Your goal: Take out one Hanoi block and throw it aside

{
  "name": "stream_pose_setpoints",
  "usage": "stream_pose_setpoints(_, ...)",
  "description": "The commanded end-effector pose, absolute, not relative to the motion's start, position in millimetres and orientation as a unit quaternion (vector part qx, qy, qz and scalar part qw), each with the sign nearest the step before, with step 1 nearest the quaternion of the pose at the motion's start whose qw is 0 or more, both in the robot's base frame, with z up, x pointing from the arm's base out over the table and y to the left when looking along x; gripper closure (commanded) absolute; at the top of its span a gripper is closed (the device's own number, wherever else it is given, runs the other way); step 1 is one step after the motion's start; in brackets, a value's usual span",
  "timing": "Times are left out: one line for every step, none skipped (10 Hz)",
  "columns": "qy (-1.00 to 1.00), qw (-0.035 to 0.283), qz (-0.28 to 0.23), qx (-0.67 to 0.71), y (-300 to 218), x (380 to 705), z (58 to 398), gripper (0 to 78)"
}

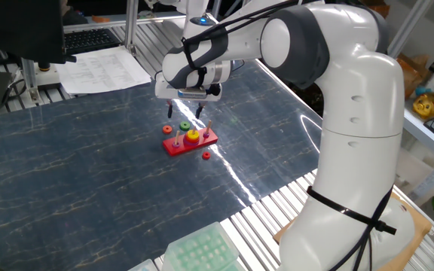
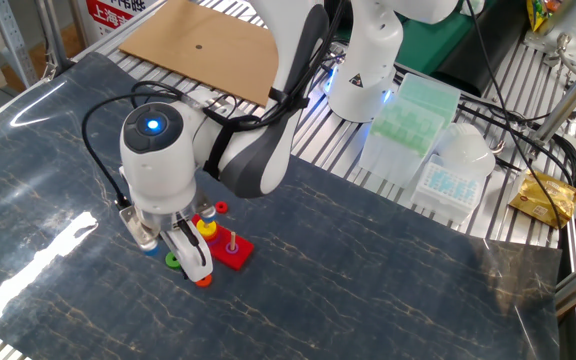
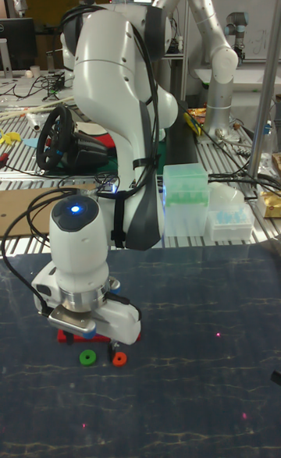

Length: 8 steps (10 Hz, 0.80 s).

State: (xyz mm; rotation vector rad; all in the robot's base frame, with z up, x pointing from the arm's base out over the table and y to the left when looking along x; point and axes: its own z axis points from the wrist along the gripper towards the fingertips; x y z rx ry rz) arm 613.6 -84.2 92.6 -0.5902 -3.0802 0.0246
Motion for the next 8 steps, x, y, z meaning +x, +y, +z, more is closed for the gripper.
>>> stream_pose_setpoints(-0.988, 0.010, 0.007, -0.152, -74.6, 595.6, 142.7, 0.2)
stream_pose_setpoints(-0.989, 0.012, 0.007, -0.149, -75.3, 594.6, 145.1, 0.2)
stream_pose_setpoints(-0.990, 0.014, 0.007, -0.144, -76.5, 592.3, 150.5, 0.2)
stream_pose_setpoints(-0.990, 0.014, 0.007, -0.139, -77.1, 591.5, 152.5, 0.2)
stream_pose_setpoints(-0.991, 0.014, 0.006, -0.130, -77.7, 590.3, 155.5, 0.2)
stream_pose_setpoints(-0.992, 0.014, 0.007, -0.128, -78.7, 590.4, 157.8, 0.2)
stream_pose_setpoints(-0.992, 0.014, 0.007, -0.127, -79.3, 590.1, 159.3, 0.2)
stream_pose_setpoints(-0.992, 0.013, 0.007, -0.125, -79.8, 590.3, 160.4, 0.2)
